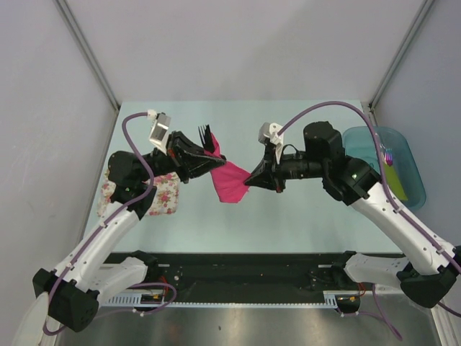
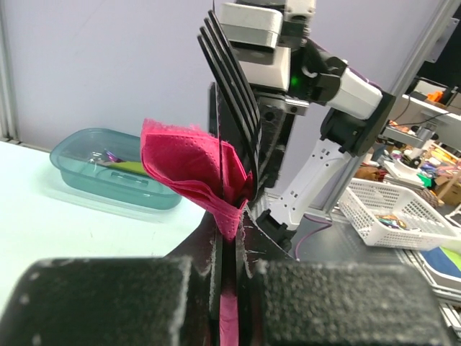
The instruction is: Place the utensils on the paper napkin and roll it up
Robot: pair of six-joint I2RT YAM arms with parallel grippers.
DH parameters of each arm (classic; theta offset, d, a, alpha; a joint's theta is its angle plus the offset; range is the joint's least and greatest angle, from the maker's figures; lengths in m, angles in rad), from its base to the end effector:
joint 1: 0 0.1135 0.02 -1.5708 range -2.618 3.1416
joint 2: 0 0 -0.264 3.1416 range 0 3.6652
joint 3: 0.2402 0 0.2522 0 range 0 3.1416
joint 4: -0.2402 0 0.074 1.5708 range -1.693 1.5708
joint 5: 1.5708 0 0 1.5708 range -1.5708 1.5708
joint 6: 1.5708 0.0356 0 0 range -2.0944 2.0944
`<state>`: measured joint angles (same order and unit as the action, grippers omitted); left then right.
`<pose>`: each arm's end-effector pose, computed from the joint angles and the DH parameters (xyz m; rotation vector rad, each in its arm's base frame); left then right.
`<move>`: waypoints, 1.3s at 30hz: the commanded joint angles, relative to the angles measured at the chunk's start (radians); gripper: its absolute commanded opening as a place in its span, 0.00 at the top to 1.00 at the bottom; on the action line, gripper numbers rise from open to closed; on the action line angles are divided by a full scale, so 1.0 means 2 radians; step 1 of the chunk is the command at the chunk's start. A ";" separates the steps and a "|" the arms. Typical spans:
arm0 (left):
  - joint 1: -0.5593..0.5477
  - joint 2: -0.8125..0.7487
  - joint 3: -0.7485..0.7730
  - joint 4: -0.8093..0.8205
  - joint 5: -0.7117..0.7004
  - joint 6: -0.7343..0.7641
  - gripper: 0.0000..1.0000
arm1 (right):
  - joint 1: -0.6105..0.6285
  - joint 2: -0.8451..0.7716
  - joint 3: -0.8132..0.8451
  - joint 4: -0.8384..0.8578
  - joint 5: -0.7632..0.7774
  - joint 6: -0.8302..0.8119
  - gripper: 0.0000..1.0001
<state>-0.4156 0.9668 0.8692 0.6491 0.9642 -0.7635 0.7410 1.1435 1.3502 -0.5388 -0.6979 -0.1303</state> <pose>0.1712 -0.1075 0.4160 0.7773 1.1901 -1.4836 0.1570 0.1747 0.4297 -1.2509 1.5173 1.0685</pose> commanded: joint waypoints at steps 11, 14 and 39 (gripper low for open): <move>-0.026 -0.001 0.019 0.046 0.016 -0.048 1.00 | -0.021 0.071 0.011 0.060 -0.043 -0.048 1.00; -0.035 0.000 0.021 0.047 0.012 -0.050 1.00 | -0.008 0.078 -0.001 0.092 -0.046 -0.034 1.00; -0.024 -0.006 0.011 -0.118 -0.137 0.070 1.00 | -0.051 0.067 -0.010 0.131 0.113 0.063 0.73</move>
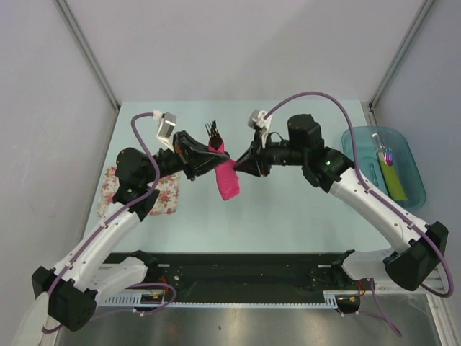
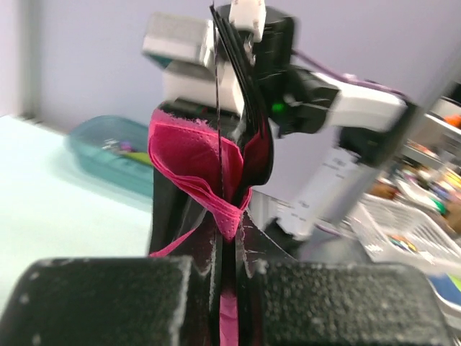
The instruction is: Place the utensils on the paper napkin and roll it up
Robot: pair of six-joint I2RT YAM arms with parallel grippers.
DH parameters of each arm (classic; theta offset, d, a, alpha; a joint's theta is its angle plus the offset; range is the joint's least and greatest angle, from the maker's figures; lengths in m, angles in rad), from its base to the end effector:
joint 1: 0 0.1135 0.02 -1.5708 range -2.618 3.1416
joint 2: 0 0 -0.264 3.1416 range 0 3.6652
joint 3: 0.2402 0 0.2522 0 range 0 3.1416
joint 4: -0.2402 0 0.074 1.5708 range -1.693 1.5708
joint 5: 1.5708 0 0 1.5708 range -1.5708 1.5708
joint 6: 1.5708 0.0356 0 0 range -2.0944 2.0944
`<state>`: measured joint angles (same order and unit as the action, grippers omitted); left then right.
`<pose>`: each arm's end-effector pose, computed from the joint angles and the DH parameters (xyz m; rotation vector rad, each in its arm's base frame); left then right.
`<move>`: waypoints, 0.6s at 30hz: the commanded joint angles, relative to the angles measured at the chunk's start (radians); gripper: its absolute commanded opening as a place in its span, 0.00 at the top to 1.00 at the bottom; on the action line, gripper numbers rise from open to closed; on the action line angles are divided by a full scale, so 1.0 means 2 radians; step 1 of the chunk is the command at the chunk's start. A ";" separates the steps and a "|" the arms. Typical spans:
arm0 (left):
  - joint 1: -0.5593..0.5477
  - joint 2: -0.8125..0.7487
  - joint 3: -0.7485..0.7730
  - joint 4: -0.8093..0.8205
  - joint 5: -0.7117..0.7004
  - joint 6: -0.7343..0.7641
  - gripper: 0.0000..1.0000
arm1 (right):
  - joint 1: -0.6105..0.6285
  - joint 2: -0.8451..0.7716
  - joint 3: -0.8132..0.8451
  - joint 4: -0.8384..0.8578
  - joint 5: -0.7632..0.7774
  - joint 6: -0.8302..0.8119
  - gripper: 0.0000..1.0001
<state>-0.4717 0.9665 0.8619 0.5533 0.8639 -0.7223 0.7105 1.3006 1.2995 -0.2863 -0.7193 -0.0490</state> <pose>0.1724 -0.1184 0.4070 0.7012 1.2607 -1.4840 0.2054 0.2077 0.3991 -1.1772 1.5369 1.1151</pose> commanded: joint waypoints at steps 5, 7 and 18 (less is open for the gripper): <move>0.012 0.018 0.036 -0.131 -0.169 0.079 1.00 | -0.078 -0.005 0.069 -0.038 0.234 0.041 0.53; 0.013 0.026 0.046 -0.142 -0.205 0.081 1.00 | -0.085 -0.013 0.078 -0.043 0.236 0.049 0.53; 0.013 0.054 0.076 -0.175 -0.255 0.075 1.00 | -0.022 -0.053 0.041 -0.015 0.180 0.101 0.50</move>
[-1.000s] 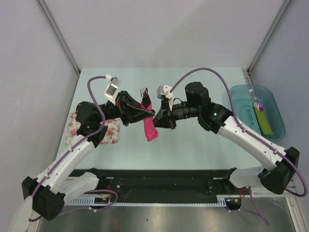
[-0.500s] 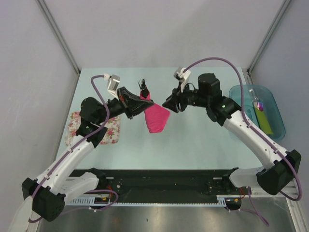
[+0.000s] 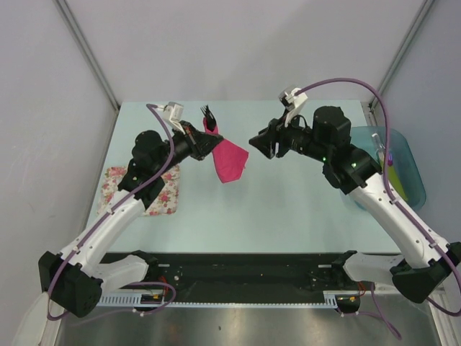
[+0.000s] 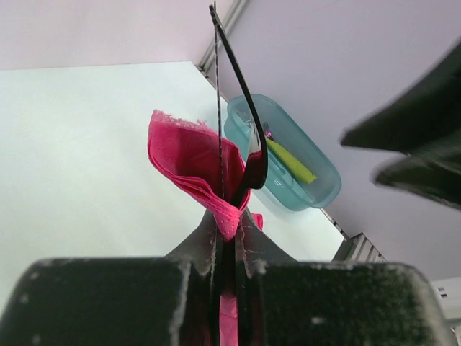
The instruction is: Place the utensils on the paper napkin and roll it up
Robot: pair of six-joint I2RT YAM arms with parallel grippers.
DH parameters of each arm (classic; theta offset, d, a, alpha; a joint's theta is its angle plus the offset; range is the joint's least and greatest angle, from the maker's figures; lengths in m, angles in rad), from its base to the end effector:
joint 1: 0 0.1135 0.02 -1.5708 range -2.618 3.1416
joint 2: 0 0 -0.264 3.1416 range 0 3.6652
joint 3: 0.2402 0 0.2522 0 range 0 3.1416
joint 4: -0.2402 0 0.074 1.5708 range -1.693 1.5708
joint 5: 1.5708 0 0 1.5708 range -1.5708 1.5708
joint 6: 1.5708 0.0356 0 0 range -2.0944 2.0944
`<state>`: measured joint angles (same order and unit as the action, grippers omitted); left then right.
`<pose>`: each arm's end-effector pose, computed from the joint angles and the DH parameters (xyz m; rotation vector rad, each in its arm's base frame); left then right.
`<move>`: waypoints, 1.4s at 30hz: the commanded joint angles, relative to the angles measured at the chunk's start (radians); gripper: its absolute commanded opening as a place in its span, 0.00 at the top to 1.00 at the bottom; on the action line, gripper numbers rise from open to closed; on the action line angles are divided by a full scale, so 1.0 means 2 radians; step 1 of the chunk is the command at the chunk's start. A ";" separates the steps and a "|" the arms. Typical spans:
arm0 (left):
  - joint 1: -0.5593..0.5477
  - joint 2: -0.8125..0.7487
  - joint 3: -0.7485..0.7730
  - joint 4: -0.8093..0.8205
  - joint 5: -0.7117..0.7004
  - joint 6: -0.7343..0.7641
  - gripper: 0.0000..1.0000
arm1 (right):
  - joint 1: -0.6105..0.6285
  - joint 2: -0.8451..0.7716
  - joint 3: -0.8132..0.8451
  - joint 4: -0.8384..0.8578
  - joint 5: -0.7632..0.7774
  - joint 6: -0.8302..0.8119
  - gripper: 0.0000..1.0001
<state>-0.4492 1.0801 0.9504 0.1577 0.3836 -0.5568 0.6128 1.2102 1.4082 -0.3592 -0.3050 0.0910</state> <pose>0.2223 -0.1220 0.3772 0.2357 1.6332 -1.0775 0.2080 0.1593 0.4502 -0.6815 1.6539 0.7759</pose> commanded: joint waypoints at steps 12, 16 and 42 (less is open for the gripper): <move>0.002 -0.007 0.027 0.081 0.034 -0.057 1.00 | 0.059 0.036 -0.052 0.091 -0.098 0.079 0.34; 0.002 -0.011 0.021 0.107 0.057 -0.071 1.00 | 0.059 0.043 -0.062 0.106 -0.107 0.077 0.34; -0.007 -0.024 0.003 0.226 0.156 -0.132 1.00 | 0.056 0.040 -0.085 0.189 -0.244 0.132 0.58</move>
<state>-0.4541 1.0607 0.9401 0.4793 0.6605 -0.7795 0.7174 1.3014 1.2476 -0.0719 -0.6949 0.2977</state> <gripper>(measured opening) 0.048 0.465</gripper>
